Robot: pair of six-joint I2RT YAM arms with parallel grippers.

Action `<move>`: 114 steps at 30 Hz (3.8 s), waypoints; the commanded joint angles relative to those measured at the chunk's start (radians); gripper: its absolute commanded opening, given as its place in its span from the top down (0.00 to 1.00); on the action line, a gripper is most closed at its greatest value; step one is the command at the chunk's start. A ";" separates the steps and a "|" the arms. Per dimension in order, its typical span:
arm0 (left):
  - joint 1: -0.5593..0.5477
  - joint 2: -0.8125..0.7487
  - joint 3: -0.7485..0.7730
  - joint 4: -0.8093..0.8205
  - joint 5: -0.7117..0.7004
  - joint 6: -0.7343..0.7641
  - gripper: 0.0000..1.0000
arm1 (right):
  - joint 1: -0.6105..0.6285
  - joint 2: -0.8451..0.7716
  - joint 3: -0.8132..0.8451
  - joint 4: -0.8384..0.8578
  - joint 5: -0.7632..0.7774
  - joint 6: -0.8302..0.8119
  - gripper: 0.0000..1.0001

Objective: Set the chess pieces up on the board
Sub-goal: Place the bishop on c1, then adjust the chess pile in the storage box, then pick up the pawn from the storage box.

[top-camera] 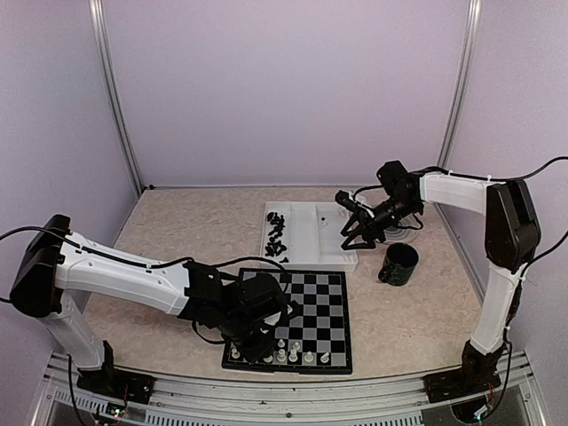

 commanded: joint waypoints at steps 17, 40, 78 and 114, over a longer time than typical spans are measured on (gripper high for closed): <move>0.223 -0.090 0.282 -0.081 -0.117 0.197 0.57 | 0.005 0.003 0.170 -0.081 0.277 -0.028 0.38; 0.537 -0.048 0.215 0.432 0.072 0.208 0.49 | 0.170 0.328 0.448 -0.277 0.850 -0.432 0.55; 0.581 -0.128 0.198 0.444 0.143 0.165 0.48 | 0.220 0.513 0.606 -0.488 0.940 -0.518 0.76; 0.585 0.016 0.206 0.475 0.218 0.143 0.48 | 0.089 0.358 0.536 -0.335 0.533 -0.251 0.64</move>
